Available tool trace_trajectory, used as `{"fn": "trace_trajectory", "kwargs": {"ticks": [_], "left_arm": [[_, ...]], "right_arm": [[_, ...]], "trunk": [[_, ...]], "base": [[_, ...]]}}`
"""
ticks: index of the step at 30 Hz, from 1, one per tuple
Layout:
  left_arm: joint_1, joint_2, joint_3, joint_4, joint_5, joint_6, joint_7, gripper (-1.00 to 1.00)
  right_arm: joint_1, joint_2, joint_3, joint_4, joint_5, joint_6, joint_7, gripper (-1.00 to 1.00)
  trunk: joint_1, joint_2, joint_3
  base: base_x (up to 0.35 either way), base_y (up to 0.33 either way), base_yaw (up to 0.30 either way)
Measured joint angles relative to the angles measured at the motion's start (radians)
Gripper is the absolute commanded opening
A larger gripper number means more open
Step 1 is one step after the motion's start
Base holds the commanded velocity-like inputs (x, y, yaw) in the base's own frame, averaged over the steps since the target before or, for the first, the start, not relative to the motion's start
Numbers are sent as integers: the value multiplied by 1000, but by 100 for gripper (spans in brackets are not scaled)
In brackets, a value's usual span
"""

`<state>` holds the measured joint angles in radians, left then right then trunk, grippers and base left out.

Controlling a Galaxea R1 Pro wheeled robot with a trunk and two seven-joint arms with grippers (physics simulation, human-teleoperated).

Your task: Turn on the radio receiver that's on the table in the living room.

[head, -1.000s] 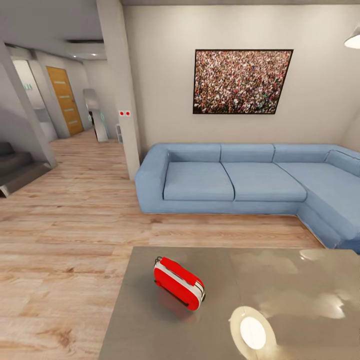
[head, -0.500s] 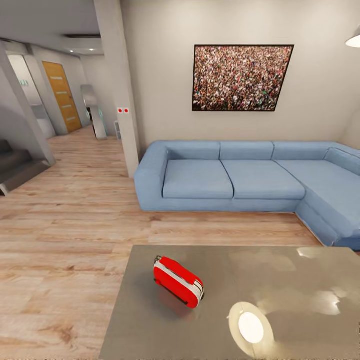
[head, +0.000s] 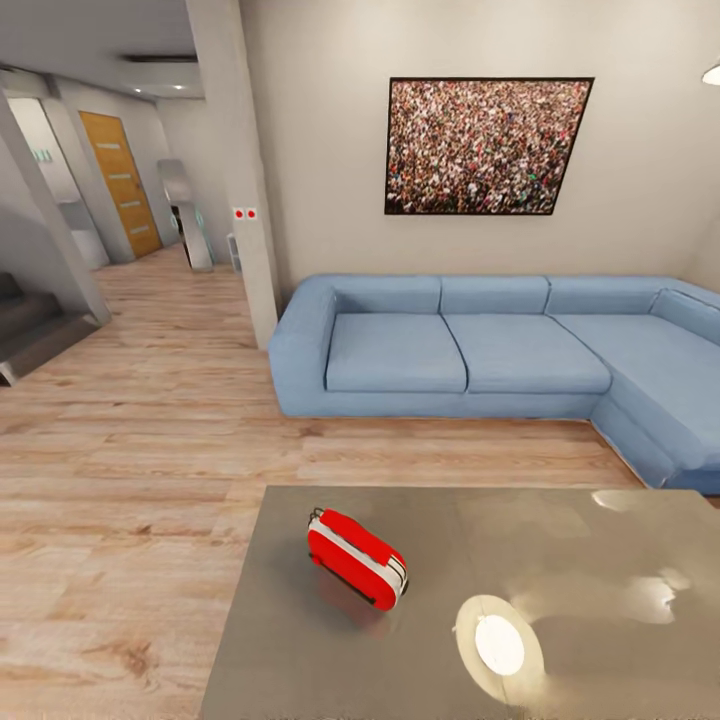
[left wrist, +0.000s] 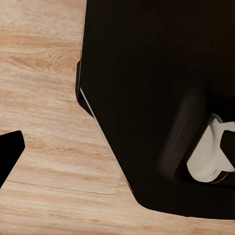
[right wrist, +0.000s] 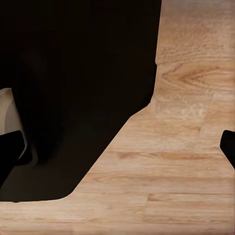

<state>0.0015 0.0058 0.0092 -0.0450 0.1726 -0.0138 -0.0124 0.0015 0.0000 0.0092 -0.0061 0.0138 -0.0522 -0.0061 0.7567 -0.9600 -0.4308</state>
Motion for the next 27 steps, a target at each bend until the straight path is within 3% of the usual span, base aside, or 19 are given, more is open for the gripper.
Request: {"fn": "trace_trajectory", "kwargs": {"ticks": [27], "left_arm": [[0,0,0,0,1,0,2,100]], "right_arm": [[0,0,0,0,0,0,0,100]], "trunk": [[0,0,-43]], "base": [[0,0,0]]}}
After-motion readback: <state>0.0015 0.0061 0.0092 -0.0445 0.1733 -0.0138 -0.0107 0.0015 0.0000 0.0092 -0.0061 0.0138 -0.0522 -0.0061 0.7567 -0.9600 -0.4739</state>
